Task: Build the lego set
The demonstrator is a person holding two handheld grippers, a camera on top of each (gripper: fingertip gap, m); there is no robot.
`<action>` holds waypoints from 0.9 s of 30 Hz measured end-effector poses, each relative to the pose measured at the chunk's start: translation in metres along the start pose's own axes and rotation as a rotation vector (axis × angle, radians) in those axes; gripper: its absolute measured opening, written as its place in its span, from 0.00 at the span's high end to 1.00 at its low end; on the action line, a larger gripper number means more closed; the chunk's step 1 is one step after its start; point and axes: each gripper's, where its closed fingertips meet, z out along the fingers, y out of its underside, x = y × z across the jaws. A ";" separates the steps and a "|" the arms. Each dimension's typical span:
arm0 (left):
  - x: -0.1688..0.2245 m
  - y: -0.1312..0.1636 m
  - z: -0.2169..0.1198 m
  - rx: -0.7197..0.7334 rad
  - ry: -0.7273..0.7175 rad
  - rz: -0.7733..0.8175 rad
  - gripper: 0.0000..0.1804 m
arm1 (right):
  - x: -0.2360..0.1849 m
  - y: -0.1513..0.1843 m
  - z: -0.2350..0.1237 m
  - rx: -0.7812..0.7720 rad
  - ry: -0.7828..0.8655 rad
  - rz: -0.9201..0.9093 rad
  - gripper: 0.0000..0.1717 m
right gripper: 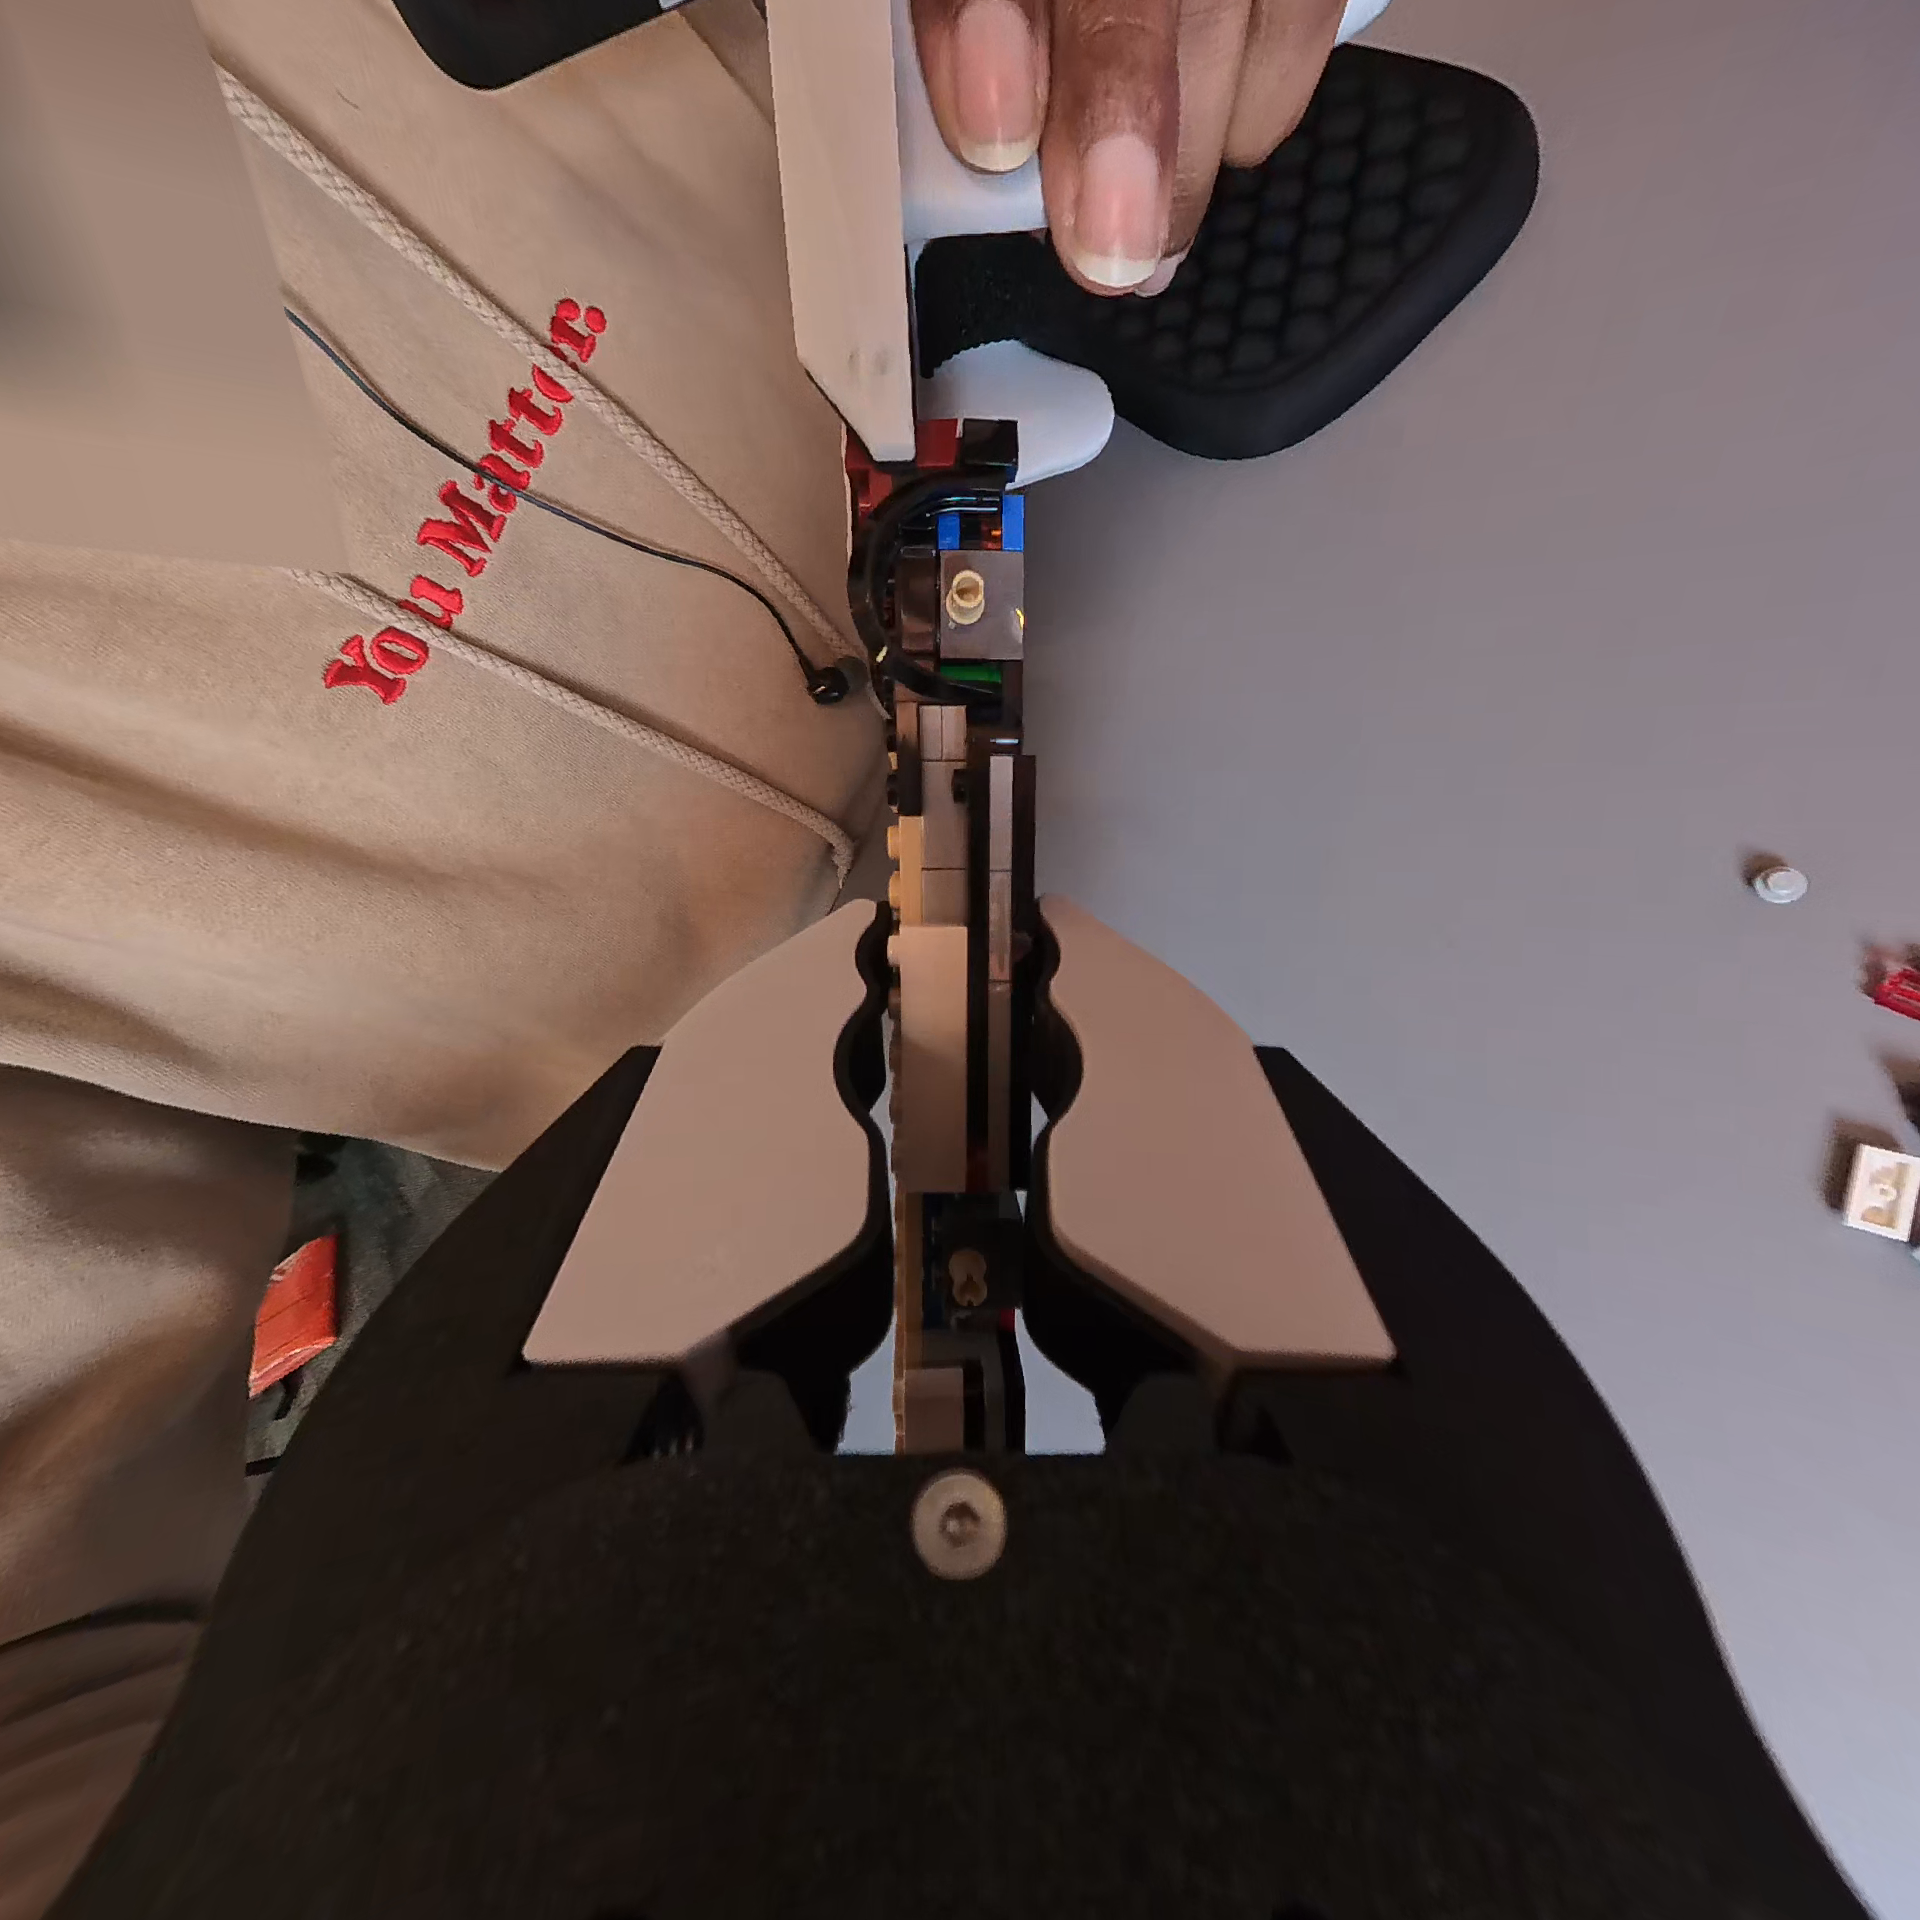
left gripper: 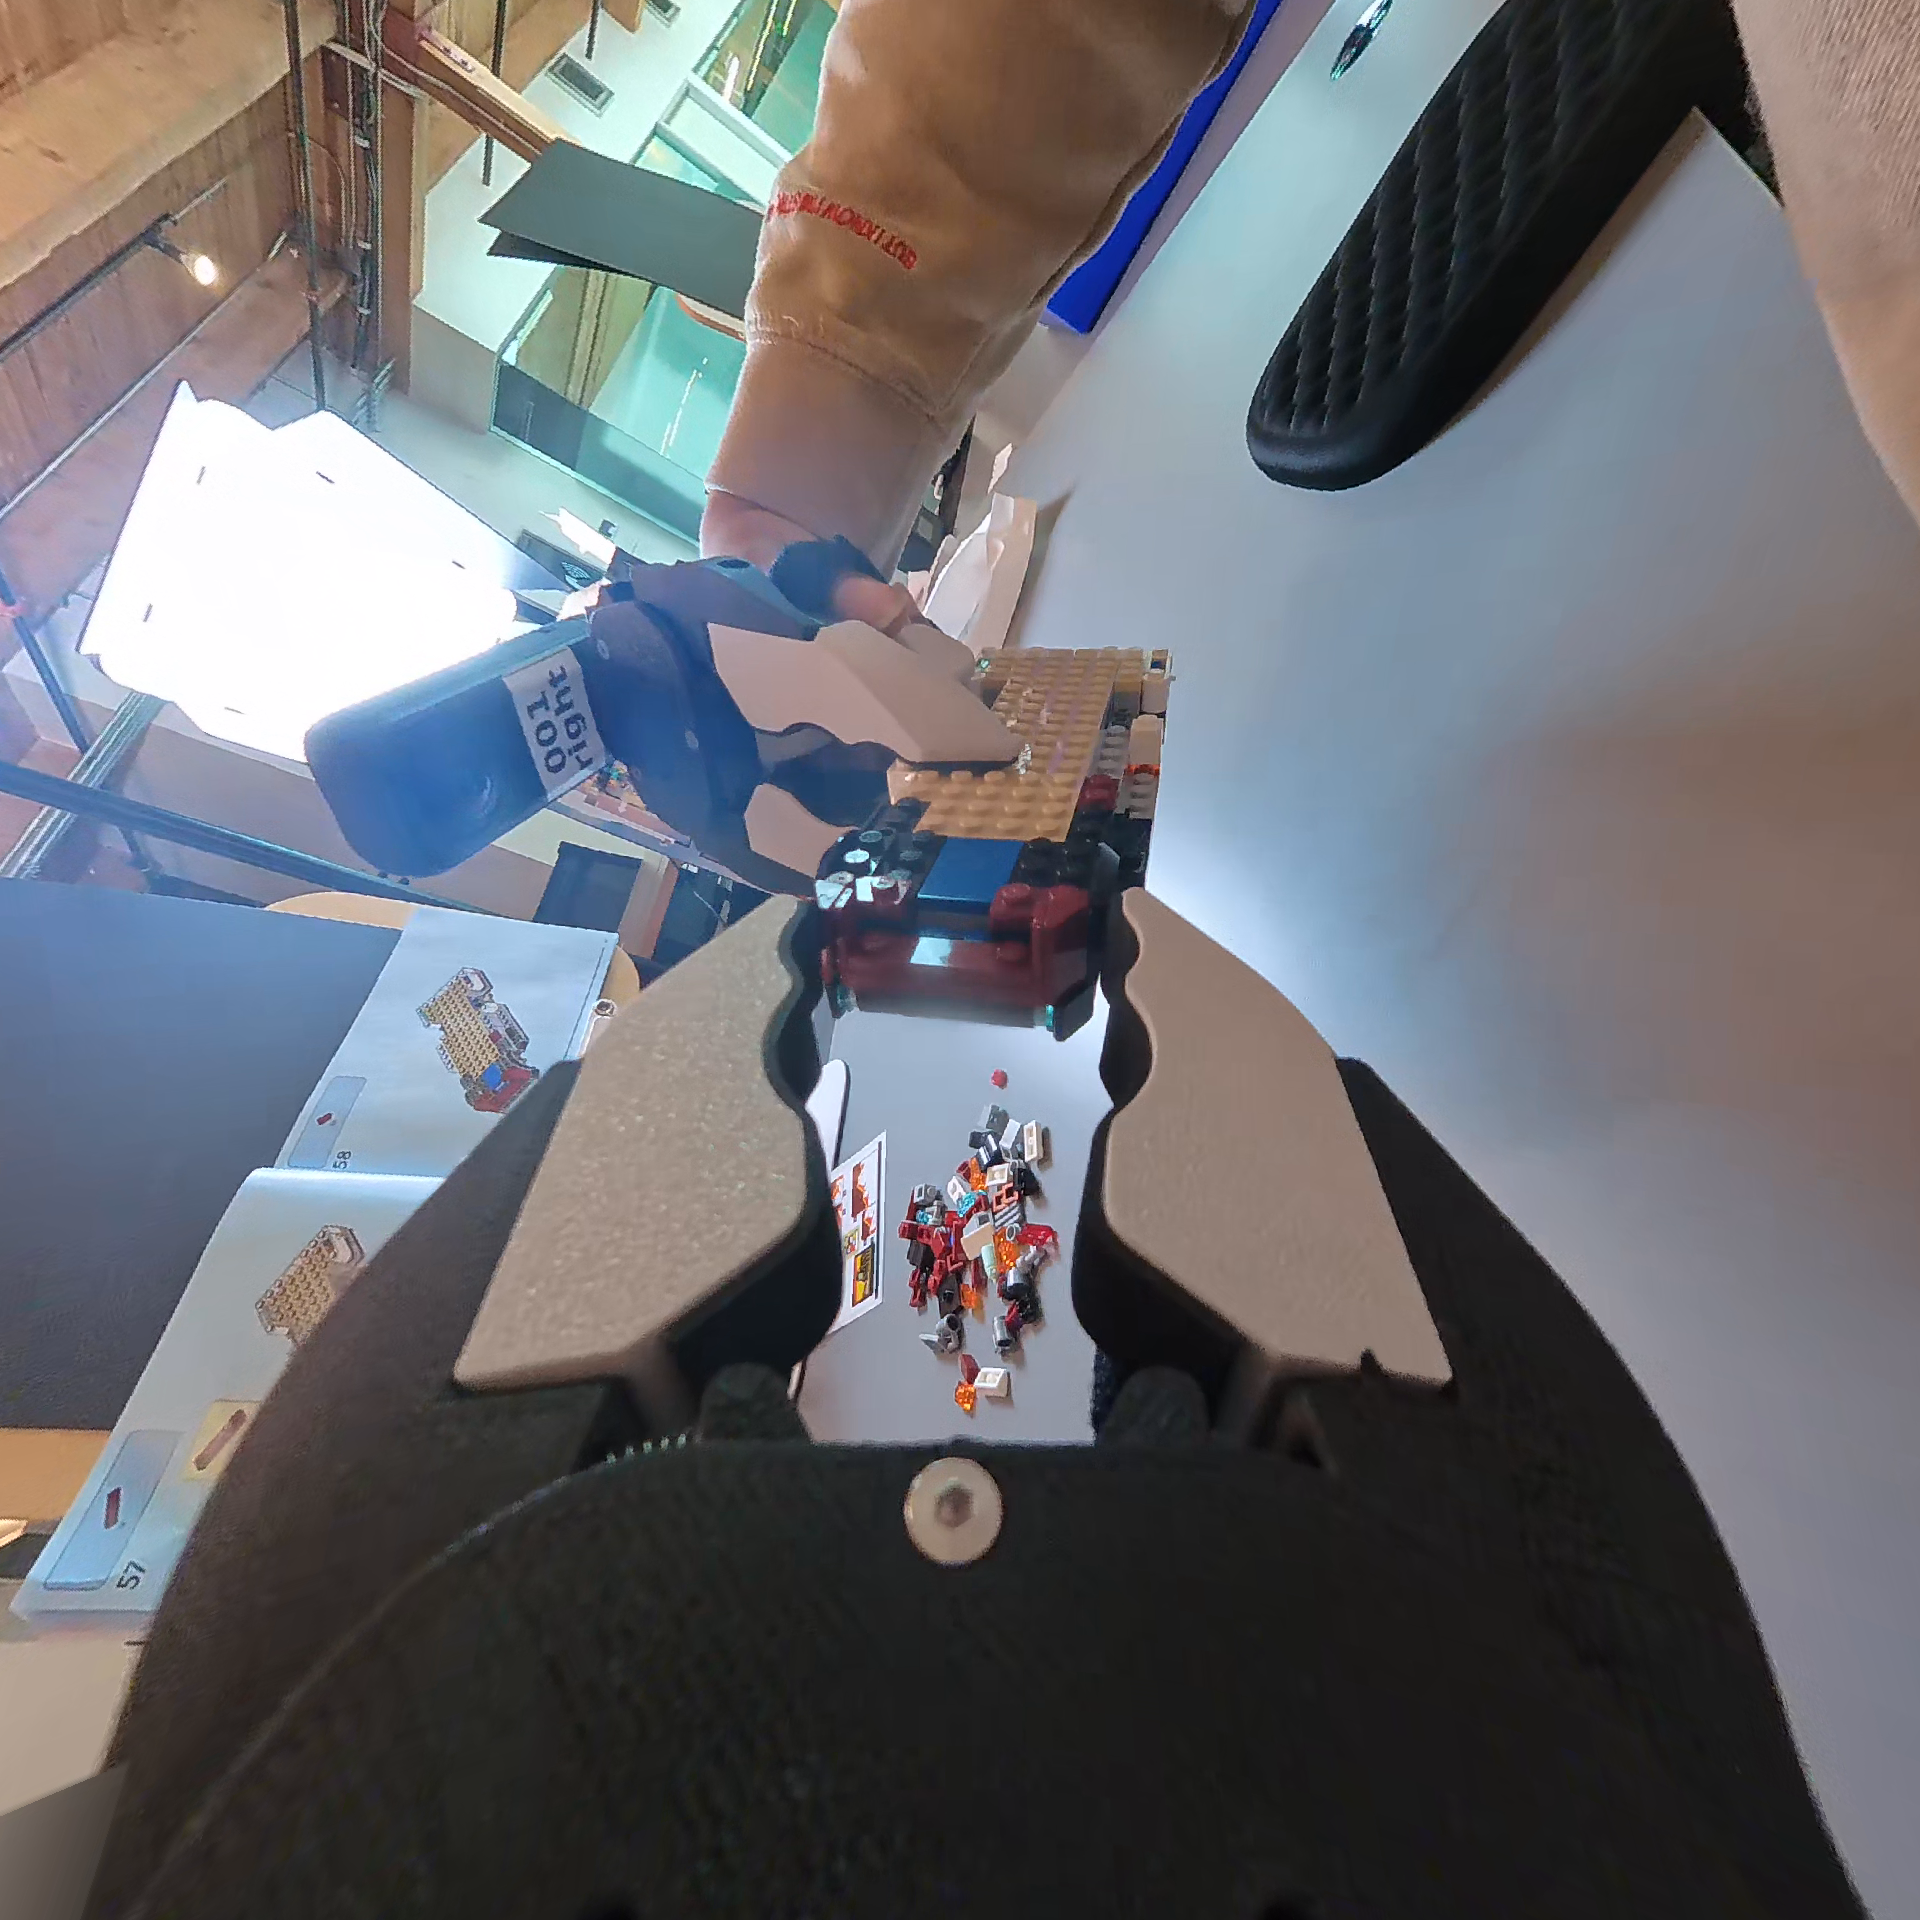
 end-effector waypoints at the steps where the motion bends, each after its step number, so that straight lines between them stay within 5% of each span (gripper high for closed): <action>1: 0.000 0.001 0.001 -0.004 0.007 -0.005 0.71 | 0.001 0.001 0.000 -0.005 0.003 0.002 0.87; 27: -0.001 0.004 -0.010 0.026 0.145 -0.030 0.72 | 0.002 -0.003 0.001 -0.014 -0.025 -0.010 0.87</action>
